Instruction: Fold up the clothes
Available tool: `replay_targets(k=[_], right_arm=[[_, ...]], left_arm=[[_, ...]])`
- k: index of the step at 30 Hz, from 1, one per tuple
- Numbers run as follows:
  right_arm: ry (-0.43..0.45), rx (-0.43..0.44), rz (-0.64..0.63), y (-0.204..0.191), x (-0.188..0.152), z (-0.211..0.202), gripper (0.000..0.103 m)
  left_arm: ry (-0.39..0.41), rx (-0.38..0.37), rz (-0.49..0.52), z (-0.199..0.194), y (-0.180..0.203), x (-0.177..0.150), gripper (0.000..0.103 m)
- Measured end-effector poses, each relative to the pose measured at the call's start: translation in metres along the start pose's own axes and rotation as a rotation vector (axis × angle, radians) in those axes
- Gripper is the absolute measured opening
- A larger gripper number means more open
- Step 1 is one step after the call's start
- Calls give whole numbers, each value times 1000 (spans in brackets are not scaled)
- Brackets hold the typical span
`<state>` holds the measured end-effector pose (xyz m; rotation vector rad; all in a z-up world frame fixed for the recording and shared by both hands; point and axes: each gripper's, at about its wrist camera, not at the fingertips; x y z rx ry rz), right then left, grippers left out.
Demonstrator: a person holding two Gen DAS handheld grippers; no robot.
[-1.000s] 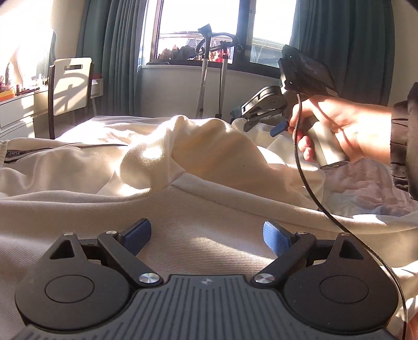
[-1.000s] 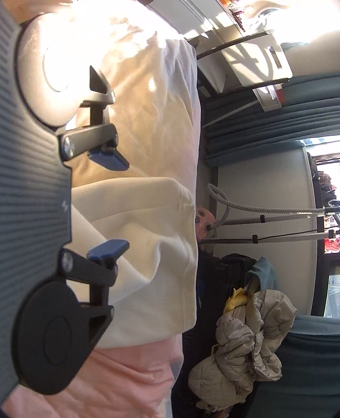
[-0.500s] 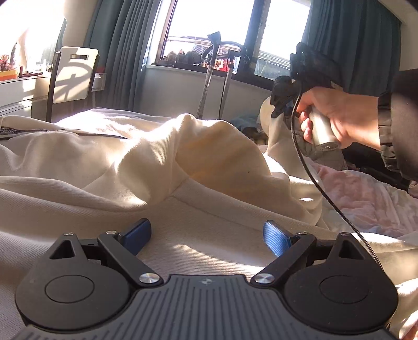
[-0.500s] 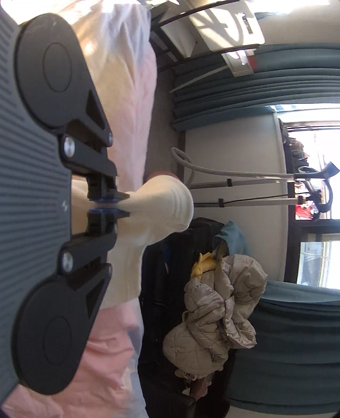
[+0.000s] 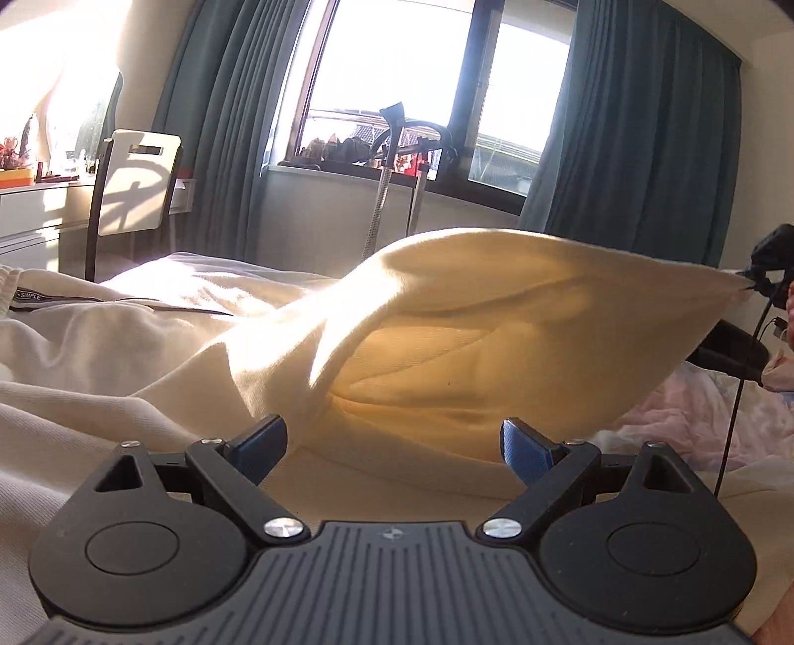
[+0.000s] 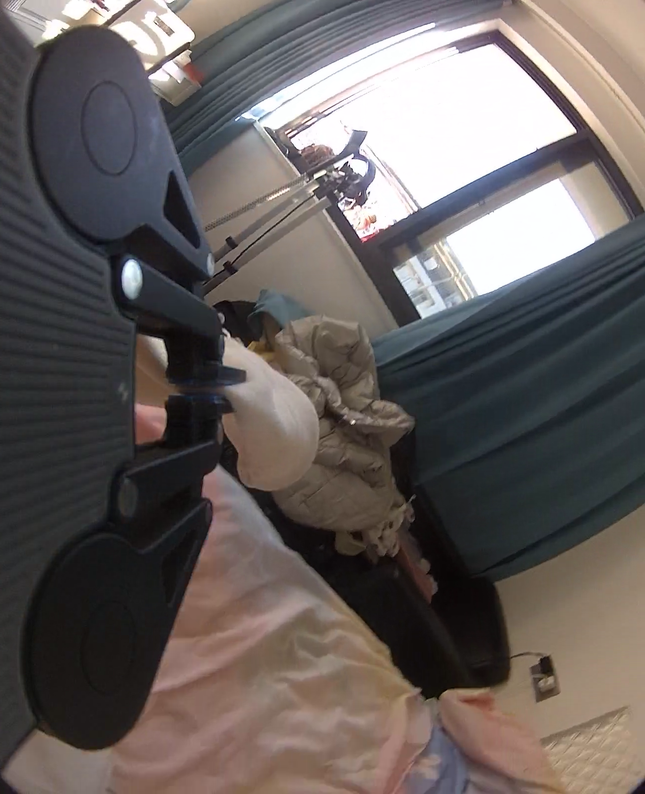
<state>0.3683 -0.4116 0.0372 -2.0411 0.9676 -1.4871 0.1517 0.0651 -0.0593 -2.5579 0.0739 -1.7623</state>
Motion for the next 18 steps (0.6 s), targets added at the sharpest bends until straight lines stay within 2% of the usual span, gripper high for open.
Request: replay_targets(k=[4,8,11,14,15,17,18], right_arm=[[-81,-145,153,100,-37,-5,4],[-124,-171,272,163,-64,-17,5],[-158,-149,297,179,-72,-19,6],[-174,-125,346,181,-69,-11,18],[-176,-115,368,179,-66,-6,25],[-181,-120,368,172,-61,6,50],[-190,-144,354,167,-58,15,54]], left_arm=[[-5,8,13,2,5,-1,94],[-21,2,12,6,8,-3,94],[-33,-8,19,10,10,-5,94],[-39,-14,20,12,11,-8,94],[-39,-14,20,12,11,-8,94],[-39,-14,20,13,12,-10,94],[-40,-14,21,13,12,-11,94]])
Point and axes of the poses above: each gripper's, at about its wrist camera, not at the fingertips, and z roughly the way its jaws point, y to its right, x to its top, and after that the axes turned 14 degrees about z, right-handed
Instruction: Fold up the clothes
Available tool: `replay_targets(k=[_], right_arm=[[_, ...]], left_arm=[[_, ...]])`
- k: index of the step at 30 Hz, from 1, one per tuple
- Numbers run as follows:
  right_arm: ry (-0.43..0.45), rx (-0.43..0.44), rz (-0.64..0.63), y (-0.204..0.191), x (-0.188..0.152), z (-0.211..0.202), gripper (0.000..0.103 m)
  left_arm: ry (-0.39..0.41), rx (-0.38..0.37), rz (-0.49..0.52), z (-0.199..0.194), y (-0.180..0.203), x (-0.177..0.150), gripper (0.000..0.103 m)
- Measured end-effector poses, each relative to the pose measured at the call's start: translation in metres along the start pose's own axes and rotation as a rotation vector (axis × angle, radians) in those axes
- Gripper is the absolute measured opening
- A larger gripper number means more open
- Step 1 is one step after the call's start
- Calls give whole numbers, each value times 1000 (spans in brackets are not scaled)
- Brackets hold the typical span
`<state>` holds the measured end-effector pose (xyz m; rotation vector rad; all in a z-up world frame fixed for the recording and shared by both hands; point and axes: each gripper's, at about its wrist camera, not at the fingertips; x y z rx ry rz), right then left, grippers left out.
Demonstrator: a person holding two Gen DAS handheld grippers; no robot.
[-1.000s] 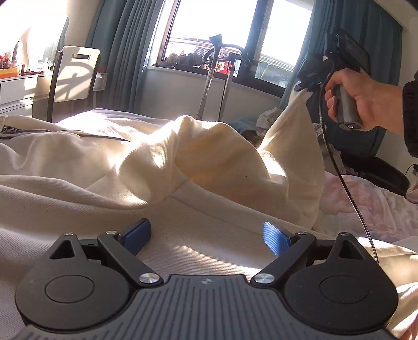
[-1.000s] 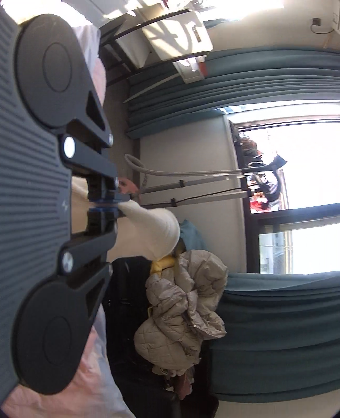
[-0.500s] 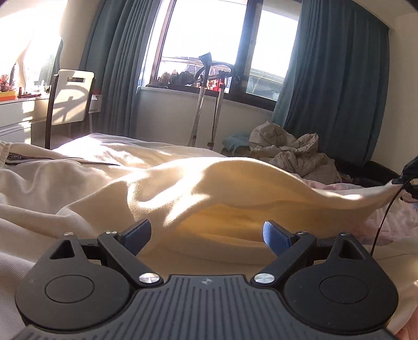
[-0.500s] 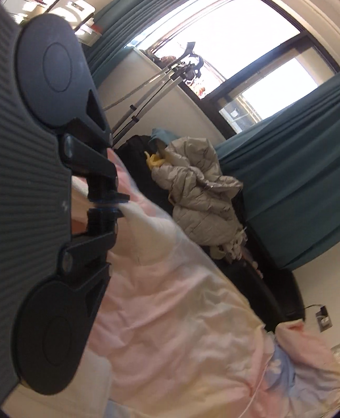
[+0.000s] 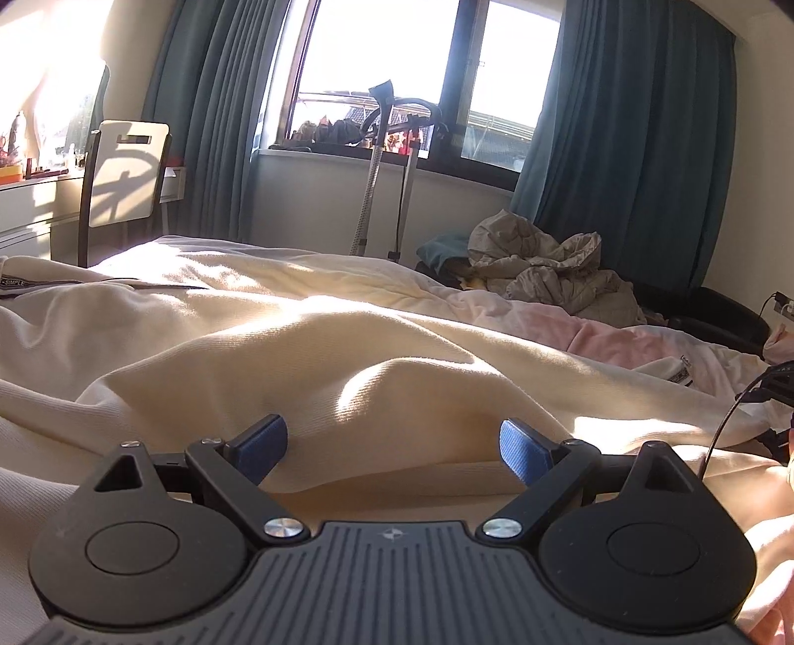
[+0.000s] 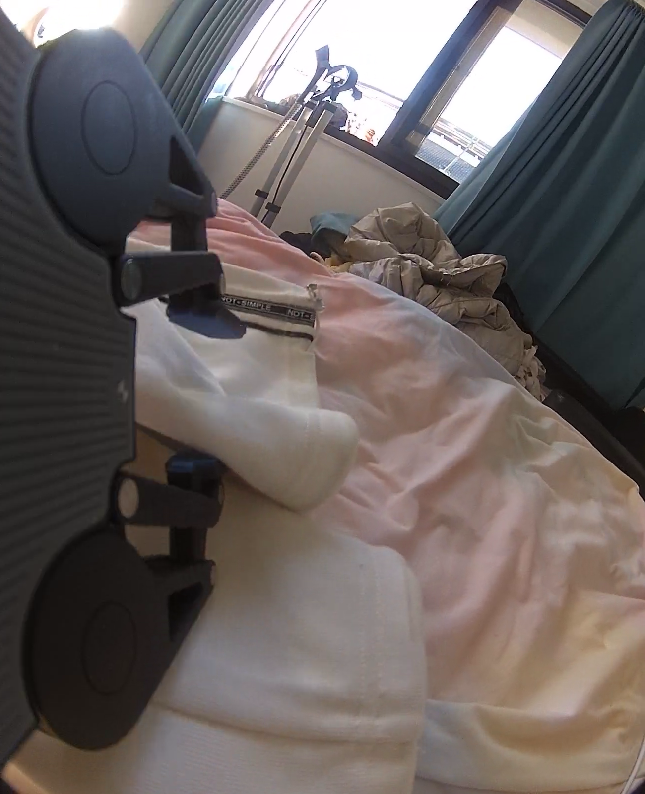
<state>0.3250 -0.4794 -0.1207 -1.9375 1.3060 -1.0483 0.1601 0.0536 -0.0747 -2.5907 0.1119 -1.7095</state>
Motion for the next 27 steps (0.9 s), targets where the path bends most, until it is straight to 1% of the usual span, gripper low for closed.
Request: replay_targets(k=[1,3,4,5,6,7,9,11,13,14,16,17,18,19,20,22,23,25,27], right_arm=[[-1,-37,-6,-5,1,7,58],[-3,-109,2,-11,1,21,57],[-1,-155,-14,-15,1,28,47],[2,-199,-29,-19,1,36,19],[15,-220,-51,-27,2,40,9],[28,-239,-74,-35,2,43,5],[83,-188,-161,-64,2,40,5],[127,-98,-247,-100,6,31,4],[164,32,-258,-128,18,18,4],[191,116,-266,-139,22,9,4],[263,242,-336,-150,28,-8,4],[275,260,-351,-146,33,-13,4],[279,265,-338,-136,38,-15,4],[284,244,-310,-115,45,-14,4],[273,197,-278,-94,50,-10,5],[201,33,-218,-49,56,3,5],[170,-17,-193,-30,57,7,5],[115,-60,-122,11,54,10,5],[100,-68,-99,26,50,7,6]], left_arm=[[0,-1,0,1,0,-1,94],[2,-2,3,2,0,-2,94],[2,-2,6,3,1,-2,94],[6,-4,8,3,1,-3,94],[11,-5,9,2,1,-3,94],[19,-8,4,2,0,-3,94],[36,-16,-9,0,-2,-3,94],[57,-24,-20,-3,-4,-4,94],[84,-32,-21,-8,-4,-5,94],[99,-33,-18,-11,-4,-6,94],[121,-39,-7,-14,-1,-6,94],[131,-42,-1,-16,1,-6,94],[132,-45,5,-16,3,-6,94],[130,-49,11,-15,5,-6,94],[125,-50,16,-14,7,-6,94],[109,-52,25,-11,12,-7,94],[100,-55,32,-9,14,-7,94],[84,-52,50,-7,17,-8,94],[70,-59,49,-6,17,-9,94]])
Point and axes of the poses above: each gripper's, at about its wrist camera, not at the fingertips, and z roughly the way its jaws point, y to its right, x to its top, and after that the axes turned 14 degrees about z, right-handed
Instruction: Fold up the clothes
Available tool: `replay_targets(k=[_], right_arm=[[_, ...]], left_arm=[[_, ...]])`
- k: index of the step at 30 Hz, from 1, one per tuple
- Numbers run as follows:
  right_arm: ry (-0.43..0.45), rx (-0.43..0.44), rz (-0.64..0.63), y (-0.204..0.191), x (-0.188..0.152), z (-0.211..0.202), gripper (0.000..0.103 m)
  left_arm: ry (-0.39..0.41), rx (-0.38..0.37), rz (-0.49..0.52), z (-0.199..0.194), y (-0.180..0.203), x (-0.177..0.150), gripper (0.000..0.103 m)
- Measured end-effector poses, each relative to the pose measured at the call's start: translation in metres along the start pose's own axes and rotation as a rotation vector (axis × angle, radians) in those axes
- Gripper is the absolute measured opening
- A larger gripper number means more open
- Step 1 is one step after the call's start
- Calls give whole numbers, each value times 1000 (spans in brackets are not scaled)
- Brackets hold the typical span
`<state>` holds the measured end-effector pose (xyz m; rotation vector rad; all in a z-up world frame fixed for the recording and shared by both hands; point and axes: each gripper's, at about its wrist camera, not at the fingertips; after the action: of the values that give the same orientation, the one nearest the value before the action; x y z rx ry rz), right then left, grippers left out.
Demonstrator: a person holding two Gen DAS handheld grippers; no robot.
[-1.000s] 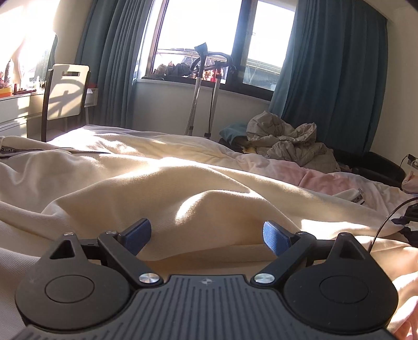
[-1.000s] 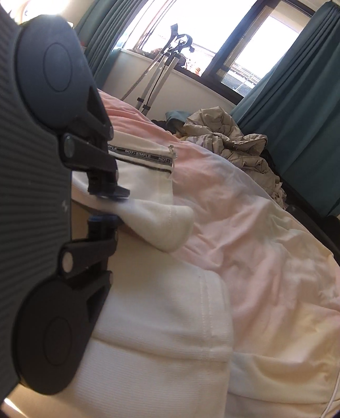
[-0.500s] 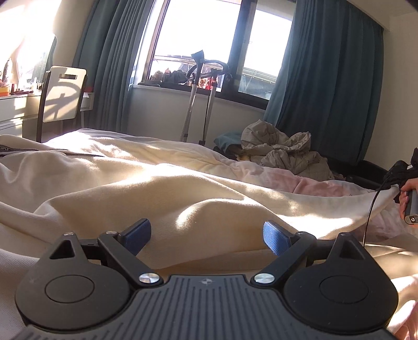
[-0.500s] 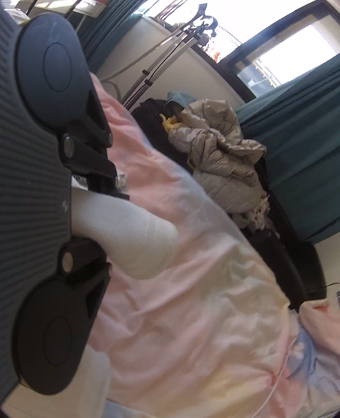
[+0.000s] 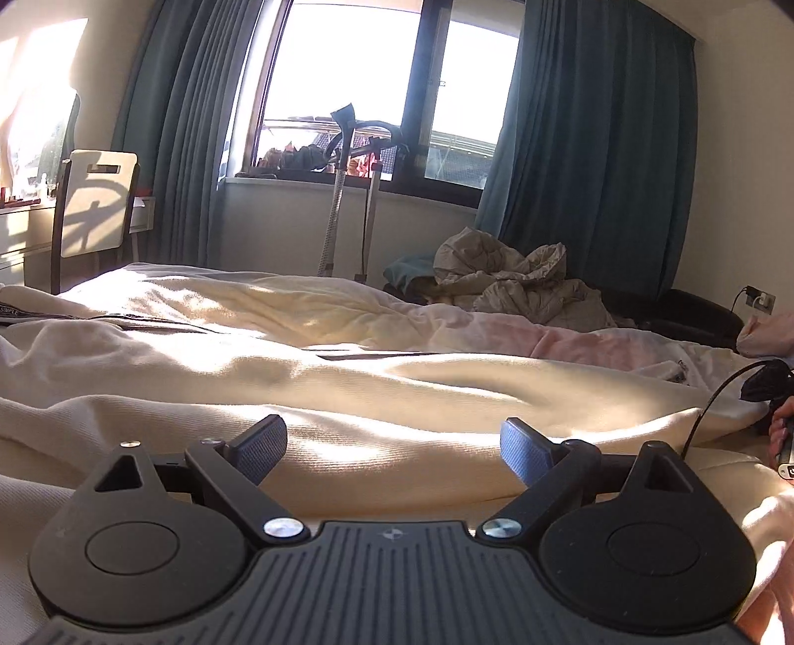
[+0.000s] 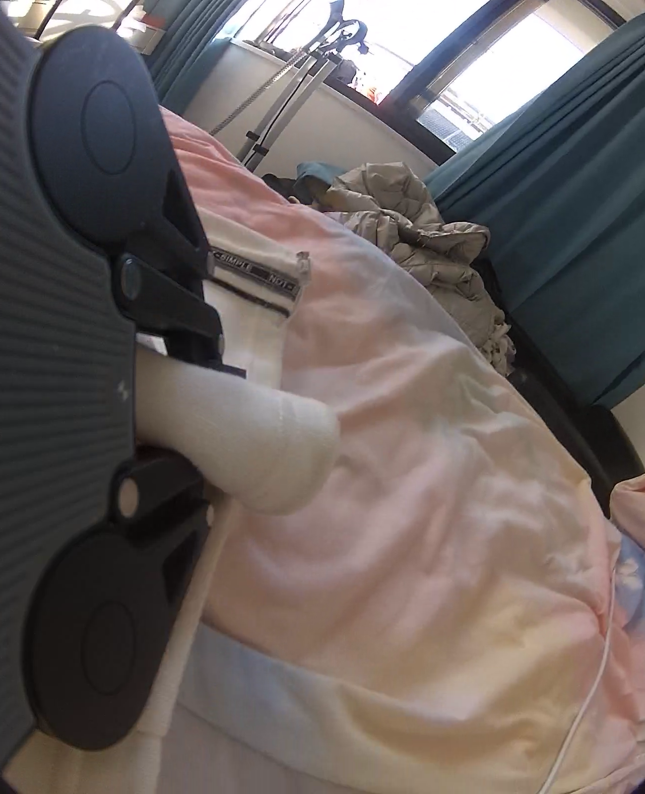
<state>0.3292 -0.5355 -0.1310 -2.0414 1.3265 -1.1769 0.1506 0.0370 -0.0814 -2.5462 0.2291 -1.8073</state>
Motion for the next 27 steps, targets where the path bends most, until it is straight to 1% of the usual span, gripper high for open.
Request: replay_targets(k=[1,2,3,5,6,8,10,14,18,19,20,22,25,27], right_arm=[[-7,-3,8,4,-2,-2,8],[-10,-10,14,6,-2,-4,14],[-7,-21,20,6,-3,-11,17],[-3,-30,-4,2,-7,-25,27],[5,-29,-20,0,-9,-35,30],[30,-23,-41,-1,-13,-59,44],[67,0,-23,6,-19,-90,45],[97,-8,27,20,-31,-148,46],[72,-49,103,36,-42,-192,48],[61,-66,115,40,-46,-201,49],[41,-101,123,45,-54,-208,53],[-25,-145,160,55,-65,-208,55],[-126,-128,304,74,-75,-194,55],[-127,-133,367,81,-74,-187,55]], left_arm=[[-1,-3,-3,0,0,0,94],[1,-4,-4,-1,0,1,94],[4,-3,-2,-2,0,1,94],[1,-4,3,-3,-1,4,94],[-3,-10,-3,-4,-1,5,94],[-4,-22,-17,-6,-2,5,94],[-7,-25,-22,-7,-2,6,94],[-12,-45,-46,-14,-5,7,94],[-10,-45,-49,-23,-5,10,94],[-13,-45,-48,-25,-4,10,94],[-17,-44,-46,-27,-3,11,94],[-30,-47,-51,-30,-2,12,94],[-48,-54,-65,-37,0,12,94],[-50,-47,-56,-43,2,12,94]])
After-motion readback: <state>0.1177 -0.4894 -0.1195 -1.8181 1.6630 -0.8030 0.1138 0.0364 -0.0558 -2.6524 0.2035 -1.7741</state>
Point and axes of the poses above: each gripper's, at about its wrist camera, not at the fingertips, and z roughly the way its jaws point, y to its right, x to its top, and after that the axes turned 14 degrees about z, right-handed
